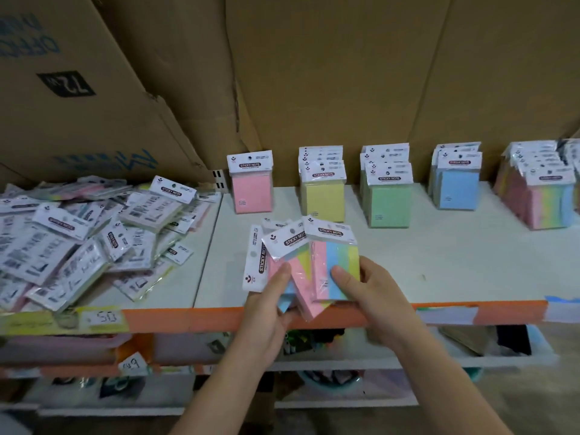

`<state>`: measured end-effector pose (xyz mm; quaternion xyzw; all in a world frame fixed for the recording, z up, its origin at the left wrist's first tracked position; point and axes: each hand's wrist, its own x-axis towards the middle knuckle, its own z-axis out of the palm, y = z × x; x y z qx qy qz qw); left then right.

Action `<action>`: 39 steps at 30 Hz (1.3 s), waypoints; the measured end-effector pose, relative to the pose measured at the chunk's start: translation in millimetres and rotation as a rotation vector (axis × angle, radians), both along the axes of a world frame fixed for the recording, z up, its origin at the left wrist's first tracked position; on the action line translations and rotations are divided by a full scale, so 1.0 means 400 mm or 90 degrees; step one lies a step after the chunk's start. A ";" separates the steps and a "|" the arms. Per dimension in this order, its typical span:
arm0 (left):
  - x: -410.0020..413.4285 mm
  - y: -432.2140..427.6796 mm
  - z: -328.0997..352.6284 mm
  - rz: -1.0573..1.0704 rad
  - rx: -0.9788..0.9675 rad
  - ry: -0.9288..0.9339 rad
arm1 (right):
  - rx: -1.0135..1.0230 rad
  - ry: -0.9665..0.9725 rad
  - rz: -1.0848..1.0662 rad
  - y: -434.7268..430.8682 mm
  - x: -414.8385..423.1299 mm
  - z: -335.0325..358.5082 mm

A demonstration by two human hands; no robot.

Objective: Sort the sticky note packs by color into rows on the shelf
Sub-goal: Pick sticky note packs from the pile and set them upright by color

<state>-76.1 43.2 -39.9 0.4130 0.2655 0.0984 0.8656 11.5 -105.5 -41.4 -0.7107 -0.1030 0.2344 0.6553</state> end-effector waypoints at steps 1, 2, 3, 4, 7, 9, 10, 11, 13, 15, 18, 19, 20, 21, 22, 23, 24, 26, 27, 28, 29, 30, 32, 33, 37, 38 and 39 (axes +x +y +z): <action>-0.001 -0.005 0.001 0.008 -0.021 -0.005 | 0.014 0.000 -0.005 -0.006 0.006 0.003; -0.002 -0.010 0.000 0.013 -0.038 -0.010 | 0.027 0.004 -0.013 -0.010 0.010 0.004; -0.003 -0.014 0.003 0.018 -0.058 -0.012 | 0.039 0.013 -0.021 -0.012 0.014 0.006; -0.002 -0.017 0.006 0.025 -0.076 -0.011 | 0.045 0.020 -0.022 -0.013 0.015 0.006; 0.002 -0.011 0.010 0.036 -0.083 -0.013 | -0.004 -0.001 0.015 -0.015 0.013 0.014; 0.008 -0.003 0.013 0.025 -0.073 -0.024 | -0.064 -0.041 0.049 -0.014 0.010 0.019; 0.012 -0.001 0.014 0.018 -0.068 -0.027 | -0.082 -0.055 0.052 -0.012 0.008 0.023; 0.017 0.000 0.016 0.011 -0.066 -0.029 | -0.098 -0.066 0.049 -0.010 0.005 0.028; 0.025 -0.002 0.014 -0.007 -0.064 -0.037 | -0.133 -0.083 0.039 -0.009 0.002 0.045; 0.032 -0.008 0.012 -0.037 -0.057 -0.042 | -0.172 -0.101 0.032 -0.015 0.003 0.062; 0.047 -0.012 0.007 -0.070 -0.063 -0.052 | -0.204 -0.110 0.010 -0.029 0.011 0.076; 0.052 -0.012 0.005 -0.078 -0.072 -0.053 | -0.205 -0.109 -0.009 -0.034 0.014 0.076; 0.056 -0.012 0.001 -0.088 -0.085 -0.054 | -0.205 -0.108 -0.035 -0.040 0.016 0.074; 0.059 -0.013 -0.003 -0.098 -0.103 -0.055 | -0.207 -0.106 -0.065 -0.048 0.017 0.071; 0.059 -0.015 -0.009 -0.114 -0.119 -0.055 | -0.211 -0.104 -0.093 -0.056 0.016 0.067; 0.057 -0.019 -0.013 -0.137 -0.125 -0.054 | -0.216 -0.100 -0.112 -0.064 0.015 0.062; 0.055 -0.024 -0.016 -0.161 -0.121 -0.054 | -0.218 -0.094 -0.121 -0.074 0.012 0.057; 0.051 -0.039 -0.021 -0.198 -0.098 -0.064 | -0.207 -0.073 -0.119 -0.089 0.008 0.046; 0.052 -0.047 -0.024 -0.209 -0.090 -0.072 | -0.199 -0.067 -0.117 -0.096 0.007 0.044; 0.055 -0.055 -0.024 -0.214 -0.089 -0.078 | -0.192 -0.068 -0.118 -0.102 0.007 0.043; 0.059 -0.064 -0.023 -0.215 -0.092 -0.081 | -0.184 -0.076 -0.122 -0.109 0.008 0.045; 0.063 -0.072 -0.023 -0.211 -0.098 -0.082 | -0.170 -0.080 -0.125 -0.117 0.010 0.048; 0.076 -0.092 -0.023 -0.197 -0.111 -0.083 | -0.134 -0.069 -0.136 -0.140 0.017 0.057; 0.083 -0.103 -0.021 -0.194 -0.112 -0.087 | -0.117 -0.063 -0.146 -0.158 0.023 0.059; 0.123 -0.164 -0.015 -0.188 -0.098 -0.088 | -0.095 -0.061 -0.203 -0.250 0.059 0.064; 0.135 -0.183 -0.013 -0.180 -0.101 -0.083 | -0.089 -0.058 -0.207 -0.273 0.070 0.062; 0.147 -0.205 -0.013 -0.176 -0.101 -0.078 | -0.084 -0.054 -0.203 -0.297 0.081 0.061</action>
